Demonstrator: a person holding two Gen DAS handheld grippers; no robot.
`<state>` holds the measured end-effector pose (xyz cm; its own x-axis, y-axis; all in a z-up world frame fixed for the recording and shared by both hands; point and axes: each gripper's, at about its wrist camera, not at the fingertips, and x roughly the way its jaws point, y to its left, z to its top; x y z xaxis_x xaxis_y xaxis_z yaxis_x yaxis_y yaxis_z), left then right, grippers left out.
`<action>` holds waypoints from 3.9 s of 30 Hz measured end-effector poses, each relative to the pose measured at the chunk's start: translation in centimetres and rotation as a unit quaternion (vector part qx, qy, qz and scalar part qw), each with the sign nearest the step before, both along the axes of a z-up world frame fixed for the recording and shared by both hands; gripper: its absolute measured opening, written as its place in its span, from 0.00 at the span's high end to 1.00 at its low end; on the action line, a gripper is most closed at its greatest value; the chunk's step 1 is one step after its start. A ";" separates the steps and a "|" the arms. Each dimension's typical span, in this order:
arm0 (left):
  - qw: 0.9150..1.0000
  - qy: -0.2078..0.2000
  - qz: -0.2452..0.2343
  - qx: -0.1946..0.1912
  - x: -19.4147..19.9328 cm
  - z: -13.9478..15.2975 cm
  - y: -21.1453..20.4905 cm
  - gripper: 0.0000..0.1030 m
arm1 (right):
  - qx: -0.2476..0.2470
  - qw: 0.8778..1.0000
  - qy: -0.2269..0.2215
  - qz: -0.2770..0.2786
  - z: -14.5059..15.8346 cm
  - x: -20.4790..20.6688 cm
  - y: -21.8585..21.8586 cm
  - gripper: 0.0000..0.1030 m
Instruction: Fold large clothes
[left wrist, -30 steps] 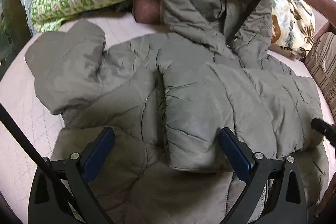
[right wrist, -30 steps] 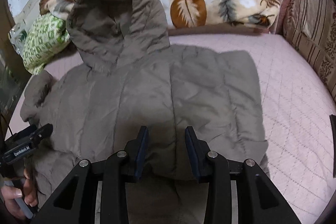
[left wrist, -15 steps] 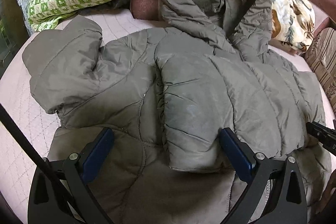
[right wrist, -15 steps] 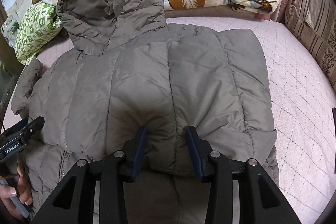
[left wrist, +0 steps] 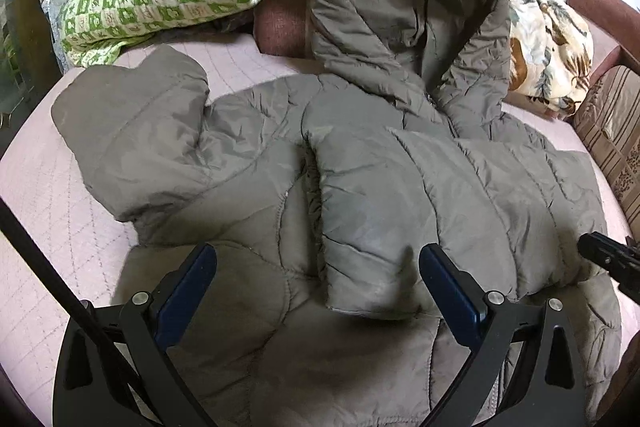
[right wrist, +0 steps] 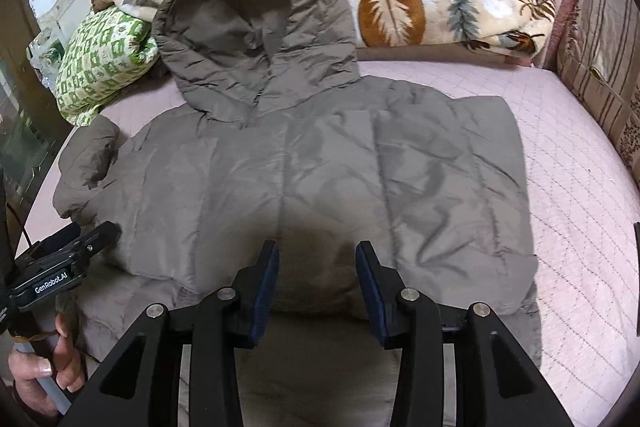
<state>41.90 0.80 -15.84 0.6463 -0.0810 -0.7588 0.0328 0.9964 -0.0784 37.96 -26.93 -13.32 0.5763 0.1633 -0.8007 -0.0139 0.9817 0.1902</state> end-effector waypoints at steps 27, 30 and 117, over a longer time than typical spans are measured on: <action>0.995 -0.043 0.087 -0.033 -2.5 3.6 10.6 0.02 | 0.048 0.995 0.001 0.088 1.4 -1.6 9.5 0.49; 0.994 -0.043 0.095 -0.033 -2.4 3.5 11.4 0.02 | 0.049 0.995 -0.001 0.090 1.4 -1.3 9.9 0.43; 0.930 -0.030 0.292 -0.223 15.6 -2.9 39.7 0.87 | 0.075 0.997 -0.014 0.033 -2.0 3.0 8.4 0.32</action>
<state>57.52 40.50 -18.70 0.7186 -0.0014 -0.6954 -0.4857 0.7147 -0.5033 40.97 -18.56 -15.33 0.5813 0.3183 -0.7488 -0.0856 0.9391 0.3327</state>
